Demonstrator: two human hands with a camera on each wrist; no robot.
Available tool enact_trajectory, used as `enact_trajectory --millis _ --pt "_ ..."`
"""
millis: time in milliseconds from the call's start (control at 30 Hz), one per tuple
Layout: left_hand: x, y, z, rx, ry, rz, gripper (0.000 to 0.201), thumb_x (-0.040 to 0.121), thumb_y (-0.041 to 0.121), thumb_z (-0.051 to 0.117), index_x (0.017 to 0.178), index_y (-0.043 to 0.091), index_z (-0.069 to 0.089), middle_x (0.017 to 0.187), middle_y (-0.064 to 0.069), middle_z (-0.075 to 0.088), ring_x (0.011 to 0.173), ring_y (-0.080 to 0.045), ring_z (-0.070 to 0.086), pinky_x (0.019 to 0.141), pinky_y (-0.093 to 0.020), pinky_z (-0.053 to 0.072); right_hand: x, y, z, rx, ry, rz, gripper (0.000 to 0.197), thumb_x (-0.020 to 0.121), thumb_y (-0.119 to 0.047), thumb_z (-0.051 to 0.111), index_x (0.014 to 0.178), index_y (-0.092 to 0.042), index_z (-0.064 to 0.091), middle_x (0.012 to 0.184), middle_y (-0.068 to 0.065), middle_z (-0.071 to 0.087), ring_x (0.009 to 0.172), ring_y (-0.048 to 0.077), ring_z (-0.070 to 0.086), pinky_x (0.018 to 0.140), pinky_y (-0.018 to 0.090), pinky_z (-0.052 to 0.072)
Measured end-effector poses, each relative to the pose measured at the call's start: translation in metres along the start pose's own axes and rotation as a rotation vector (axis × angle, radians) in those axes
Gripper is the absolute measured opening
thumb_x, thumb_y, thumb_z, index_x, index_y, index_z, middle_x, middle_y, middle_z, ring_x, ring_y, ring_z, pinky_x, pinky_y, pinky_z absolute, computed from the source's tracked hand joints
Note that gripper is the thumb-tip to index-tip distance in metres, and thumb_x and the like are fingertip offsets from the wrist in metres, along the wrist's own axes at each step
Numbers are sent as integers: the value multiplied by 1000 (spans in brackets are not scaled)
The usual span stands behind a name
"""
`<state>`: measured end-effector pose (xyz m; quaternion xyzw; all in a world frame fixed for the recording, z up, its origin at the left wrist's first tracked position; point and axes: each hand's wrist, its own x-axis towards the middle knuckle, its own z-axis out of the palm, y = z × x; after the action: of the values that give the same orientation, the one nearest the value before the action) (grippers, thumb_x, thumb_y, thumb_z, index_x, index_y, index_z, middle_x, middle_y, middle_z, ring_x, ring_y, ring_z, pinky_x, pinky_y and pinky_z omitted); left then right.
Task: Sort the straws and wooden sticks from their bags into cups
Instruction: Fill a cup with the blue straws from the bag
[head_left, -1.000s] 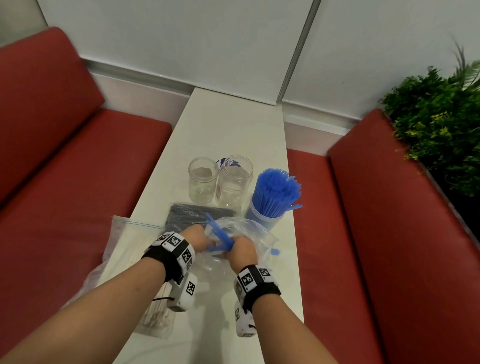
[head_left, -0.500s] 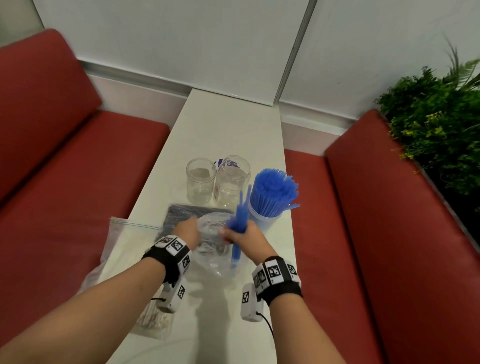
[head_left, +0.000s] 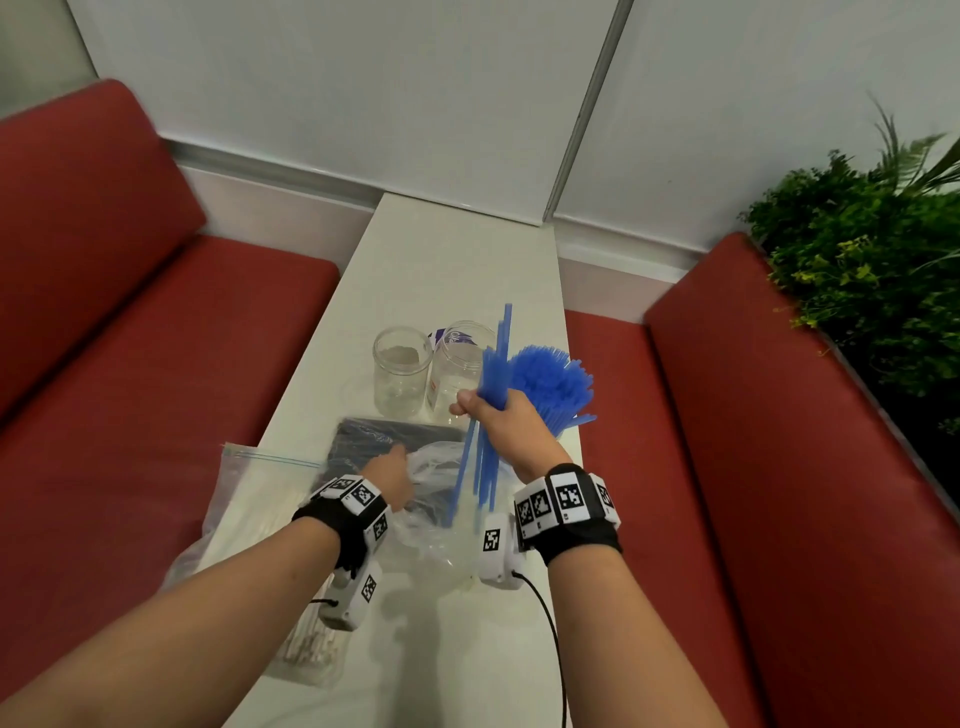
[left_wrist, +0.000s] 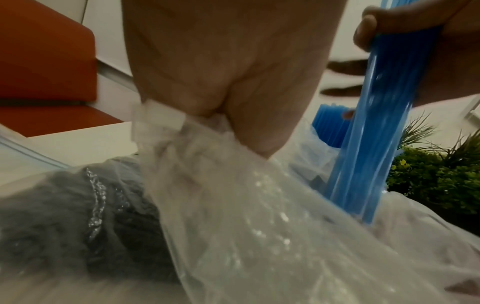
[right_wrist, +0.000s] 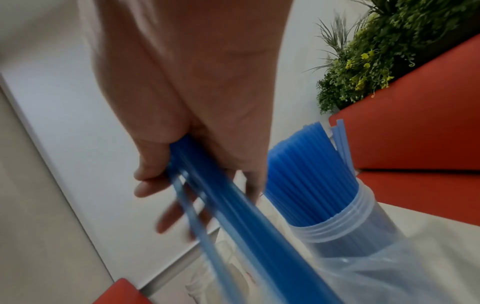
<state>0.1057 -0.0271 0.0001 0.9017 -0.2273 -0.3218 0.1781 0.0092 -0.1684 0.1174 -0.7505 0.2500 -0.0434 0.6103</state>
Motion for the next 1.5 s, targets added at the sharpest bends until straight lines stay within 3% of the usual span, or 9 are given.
enact_trajectory --millis 200,300,400,500,633,967,1133,1300,1500 --pt "-4 -4 -10 -260 -82 187 118 69 42 85 156 20 9 153 -12 32 138 -27 40 111 -43 38 -6 -41 -1 315 97 -244 8 102 -7 61 96 -8 66 67 4 60 61 16 57 63 26 54" --pt "-5 -2 -33 -439 -69 283 76 74 35 77 142 27 44 151 -8 38 131 -27 48 108 -49 41 -9 -59 -3 417 183 -332 5 99 -4 64 95 -7 65 69 3 61 61 16 58 64 27 54" --pt "-6 7 -55 -1007 239 239 24 88 13 57 105 23 71 113 -4 70 106 -29 66 94 -43 54 -13 -74 -4 535 251 -395 9 95 2 67 95 -5 62 74 6 63 63 19 62 67 29 55" --pt "-13 28 -64 -1564 -118 130 34 98 32 53 107 4 70 105 -14 73 100 -29 68 80 -36 58 -15 -84 -2 568 272 -425 12 94 1 70 92 -7 61 77 10 62 63 21 60 66 29 55" --pt "-29 51 -56 -1900 -543 -37 56 102 39 42 125 -11 55 123 -28 63 104 -40 67 93 -53 52 -22 -86 7 486 269 -405 15 93 1 71 96 -2 57 79 13 58 68 20 58 68 27 54" --pt "-41 65 -25 -1766 -646 -201 31 84 16 53 88 -8 71 86 -22 70 76 -35 72 65 -47 60 -28 -88 2 298 213 -441 18 96 -9 70 87 -11 55 69 1 56 63 13 54 67 25 50" --pt "-41 58 -17 -1676 -803 -217 46 92 35 47 89 -2 76 100 -17 72 93 -34 69 102 -48 42 -23 -89 0 252 203 -452 16 97 -13 70 93 -9 55 71 -3 58 64 11 56 69 27 51" --pt "-45 56 -19 -1479 -696 -233 32 101 24 38 104 5 64 96 -12 71 85 -24 73 82 -49 58 -21 -95 -5 308 244 -479 16 98 -9 68 91 -8 54 71 2 54 62 12 52 63 21 49" --pt "-39 45 -2 -1704 -808 -296 58 101 47 36 127 2 61 123 -19 65 116 -35 62 104 -53 44 -19 -95 -15 329 299 -506 17 98 -14 70 95 -6 55 71 4 54 62 13 51 63 22 49"
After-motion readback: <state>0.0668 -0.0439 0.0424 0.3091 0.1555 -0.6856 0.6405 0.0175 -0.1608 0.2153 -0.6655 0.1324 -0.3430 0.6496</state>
